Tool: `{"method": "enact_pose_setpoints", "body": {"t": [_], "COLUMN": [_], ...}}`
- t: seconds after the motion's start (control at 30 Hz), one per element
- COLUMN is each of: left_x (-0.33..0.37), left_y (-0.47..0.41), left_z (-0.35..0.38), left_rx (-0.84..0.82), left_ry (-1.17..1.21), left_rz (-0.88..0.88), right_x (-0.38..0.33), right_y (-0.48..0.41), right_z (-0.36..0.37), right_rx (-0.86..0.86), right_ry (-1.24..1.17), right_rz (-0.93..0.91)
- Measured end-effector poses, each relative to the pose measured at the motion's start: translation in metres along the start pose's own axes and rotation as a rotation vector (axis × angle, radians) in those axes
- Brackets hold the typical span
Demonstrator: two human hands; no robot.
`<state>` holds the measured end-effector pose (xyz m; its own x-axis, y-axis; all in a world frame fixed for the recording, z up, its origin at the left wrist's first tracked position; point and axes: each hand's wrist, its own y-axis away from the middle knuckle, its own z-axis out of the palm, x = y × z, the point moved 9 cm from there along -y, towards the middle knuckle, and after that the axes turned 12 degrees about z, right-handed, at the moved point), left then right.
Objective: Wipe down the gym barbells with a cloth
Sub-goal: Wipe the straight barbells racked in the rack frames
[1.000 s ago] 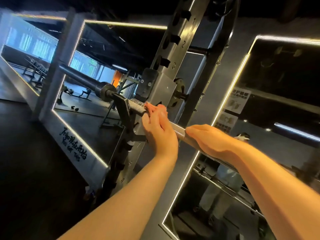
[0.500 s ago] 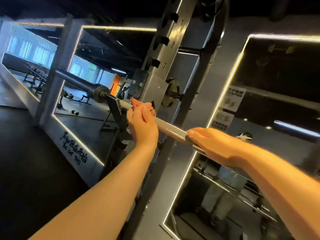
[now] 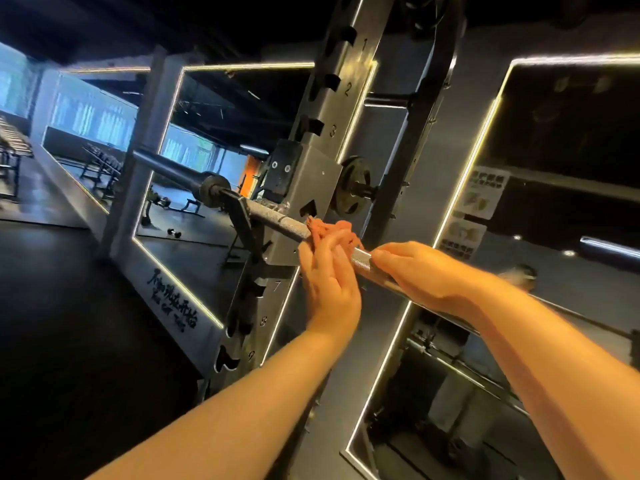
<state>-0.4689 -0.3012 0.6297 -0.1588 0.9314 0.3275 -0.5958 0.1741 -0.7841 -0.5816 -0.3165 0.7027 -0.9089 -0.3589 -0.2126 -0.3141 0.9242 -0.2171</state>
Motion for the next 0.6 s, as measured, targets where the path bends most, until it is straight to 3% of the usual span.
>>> {"method": "enact_pose_setpoints", "body": {"t": [0.13, 0.23, 0.43, 0.5, 0.6], "left_x": [-0.031, -0.029, 0.007, -0.008, -0.034], "left_y": [-0.029, -0.023, 0.019, 0.003, -0.031], "left_z": [-0.028, -0.021, 0.015, 0.004, -0.024], "left_rx": [0.189, 0.29, -0.128, -0.122, 0.011], "left_ry": [-0.078, 0.011, 0.014, -0.018, -0.116], "left_rz": [-0.089, -0.157, 0.07, 0.07, 0.037], "right_x": [-0.007, -0.008, -0.011, -0.01, -0.01], "right_y": [0.001, 0.001, 0.004, 0.005, 0.006], "right_z": [0.004, 0.004, 0.003, 0.003, 0.004], "right_rx": [0.009, 0.012, 0.007, 0.012, 0.017], "right_ry": [0.102, 0.141, 0.098, 0.125, 0.183], "right_rz": [-0.036, -0.04, -0.023, -0.003, -0.002]}}
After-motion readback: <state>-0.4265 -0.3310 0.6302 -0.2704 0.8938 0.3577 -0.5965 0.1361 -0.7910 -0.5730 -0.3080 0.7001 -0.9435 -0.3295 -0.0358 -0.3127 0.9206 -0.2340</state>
